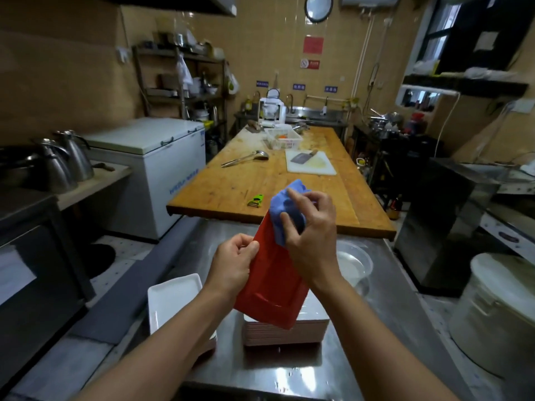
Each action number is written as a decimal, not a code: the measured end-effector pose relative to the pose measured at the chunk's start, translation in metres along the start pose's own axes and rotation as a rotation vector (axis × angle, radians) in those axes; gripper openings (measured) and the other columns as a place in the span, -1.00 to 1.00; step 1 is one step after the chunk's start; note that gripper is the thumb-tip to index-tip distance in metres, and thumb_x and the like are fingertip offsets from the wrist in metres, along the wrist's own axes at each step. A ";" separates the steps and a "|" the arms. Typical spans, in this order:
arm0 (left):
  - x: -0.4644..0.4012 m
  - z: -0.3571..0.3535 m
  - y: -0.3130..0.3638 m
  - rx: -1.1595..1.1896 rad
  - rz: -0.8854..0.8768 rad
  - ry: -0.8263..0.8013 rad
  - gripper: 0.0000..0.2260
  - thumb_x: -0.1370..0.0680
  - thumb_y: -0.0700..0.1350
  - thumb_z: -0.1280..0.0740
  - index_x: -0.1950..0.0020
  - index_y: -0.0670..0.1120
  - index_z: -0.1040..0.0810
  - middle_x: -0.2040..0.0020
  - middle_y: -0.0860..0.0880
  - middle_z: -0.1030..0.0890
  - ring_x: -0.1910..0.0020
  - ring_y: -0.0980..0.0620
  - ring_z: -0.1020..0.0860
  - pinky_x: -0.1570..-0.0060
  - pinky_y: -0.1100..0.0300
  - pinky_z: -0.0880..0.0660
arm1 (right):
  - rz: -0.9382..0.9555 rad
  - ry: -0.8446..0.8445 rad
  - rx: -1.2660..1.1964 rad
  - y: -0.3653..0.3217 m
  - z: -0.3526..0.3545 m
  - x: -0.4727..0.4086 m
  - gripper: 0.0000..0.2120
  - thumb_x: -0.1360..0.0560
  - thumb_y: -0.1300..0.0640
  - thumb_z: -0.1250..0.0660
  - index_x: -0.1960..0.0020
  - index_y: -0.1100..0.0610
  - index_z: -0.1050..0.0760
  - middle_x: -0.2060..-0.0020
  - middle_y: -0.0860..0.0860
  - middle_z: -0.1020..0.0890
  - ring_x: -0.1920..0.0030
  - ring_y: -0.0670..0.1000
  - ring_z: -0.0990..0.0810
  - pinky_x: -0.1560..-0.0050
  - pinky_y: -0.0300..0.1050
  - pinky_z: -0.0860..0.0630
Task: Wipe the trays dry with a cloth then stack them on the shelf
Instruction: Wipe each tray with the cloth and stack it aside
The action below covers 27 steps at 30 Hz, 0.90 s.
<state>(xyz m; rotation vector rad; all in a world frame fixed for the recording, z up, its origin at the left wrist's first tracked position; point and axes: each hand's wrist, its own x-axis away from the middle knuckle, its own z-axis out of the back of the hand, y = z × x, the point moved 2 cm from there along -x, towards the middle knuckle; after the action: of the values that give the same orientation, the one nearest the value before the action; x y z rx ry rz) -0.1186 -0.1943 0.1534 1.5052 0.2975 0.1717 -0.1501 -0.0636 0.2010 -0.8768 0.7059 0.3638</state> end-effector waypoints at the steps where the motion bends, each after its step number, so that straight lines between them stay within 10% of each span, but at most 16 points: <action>1: 0.003 0.002 0.003 0.016 -0.003 0.000 -0.88 -0.58 -0.23 -0.24 0.08 -0.24 -0.53 0.24 -0.19 -0.58 0.24 -0.09 -0.51 0.13 0.01 -0.47 | 0.020 -0.012 0.088 -0.006 -0.004 -0.002 -0.64 -0.46 0.15 -0.36 -0.26 0.10 -0.52 -0.17 0.14 -0.43 -0.19 0.09 -0.35 -0.18 -0.13 -0.28; 16: 0.025 0.012 0.016 0.203 -0.023 0.139 -0.84 -0.59 -0.21 -0.23 0.16 -0.12 -0.54 0.37 -0.03 -0.64 0.35 0.00 -0.59 0.17 -0.04 -0.57 | -0.024 -0.119 0.103 0.007 -0.006 -0.011 -0.61 -0.62 0.07 -0.06 -0.39 0.18 -0.35 -0.34 0.17 -0.32 -0.35 0.13 -0.28 -0.38 -0.04 -0.20; 27: 0.002 0.008 0.031 0.453 0.041 0.217 -0.82 -0.58 -0.24 -0.22 0.20 -0.11 -0.51 0.30 -0.09 -0.60 0.30 -0.03 -0.58 0.14 0.00 -0.56 | -0.237 -0.117 -0.109 0.013 -0.007 -0.006 -0.48 -0.61 0.08 -0.14 -0.52 0.16 -0.09 -0.31 0.19 -0.33 -0.29 0.08 -0.35 -0.05 -0.46 -0.12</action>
<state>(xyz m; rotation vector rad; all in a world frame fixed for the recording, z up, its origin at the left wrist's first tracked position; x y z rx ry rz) -0.1120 -0.1996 0.1849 1.9456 0.5041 0.3165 -0.1644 -0.0616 0.1943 -1.0227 0.4709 0.2409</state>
